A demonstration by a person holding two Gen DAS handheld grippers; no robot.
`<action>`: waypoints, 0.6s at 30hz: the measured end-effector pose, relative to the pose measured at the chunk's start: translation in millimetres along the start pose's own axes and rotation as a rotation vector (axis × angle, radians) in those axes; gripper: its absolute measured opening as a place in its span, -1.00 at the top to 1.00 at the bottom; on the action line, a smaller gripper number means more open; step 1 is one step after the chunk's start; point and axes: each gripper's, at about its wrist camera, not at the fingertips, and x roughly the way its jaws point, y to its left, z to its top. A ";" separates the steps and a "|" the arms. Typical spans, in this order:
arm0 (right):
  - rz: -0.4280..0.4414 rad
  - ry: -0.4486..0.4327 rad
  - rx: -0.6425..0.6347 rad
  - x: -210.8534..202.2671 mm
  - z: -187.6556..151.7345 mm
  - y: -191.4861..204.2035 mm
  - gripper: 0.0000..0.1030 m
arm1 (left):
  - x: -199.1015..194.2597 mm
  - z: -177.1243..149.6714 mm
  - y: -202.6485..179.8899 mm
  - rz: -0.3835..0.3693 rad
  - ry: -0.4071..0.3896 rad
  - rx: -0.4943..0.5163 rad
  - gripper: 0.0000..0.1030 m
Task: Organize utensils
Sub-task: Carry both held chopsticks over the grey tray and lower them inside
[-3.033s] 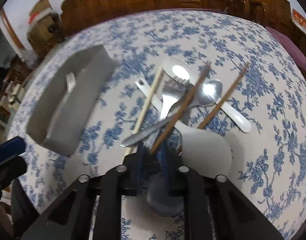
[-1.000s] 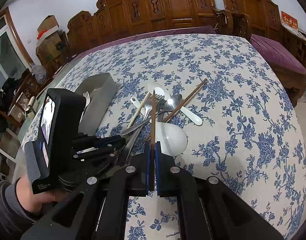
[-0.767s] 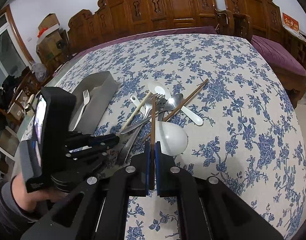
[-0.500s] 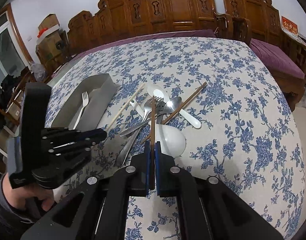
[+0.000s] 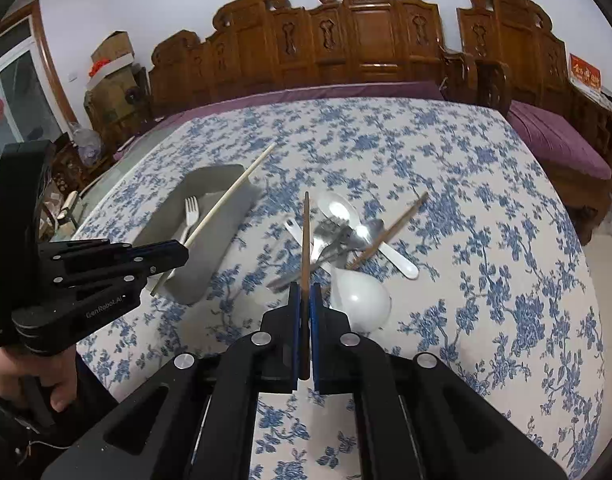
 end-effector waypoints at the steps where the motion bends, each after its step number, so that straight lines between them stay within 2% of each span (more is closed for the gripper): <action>1: 0.001 -0.003 -0.004 -1.0 1.3 2.6 0.89 | -1.3 -0.2 3.0 0.002 0.000 -0.003 0.92; 8: 0.015 -0.006 -0.032 4.1 10.0 23.4 0.89 | -7.5 -3.5 39.6 0.036 0.010 -0.034 0.92; 18: 0.045 -0.002 -0.080 19.9 28.5 64.5 0.89 | 6.3 -9.6 88.1 0.077 0.057 -0.100 0.92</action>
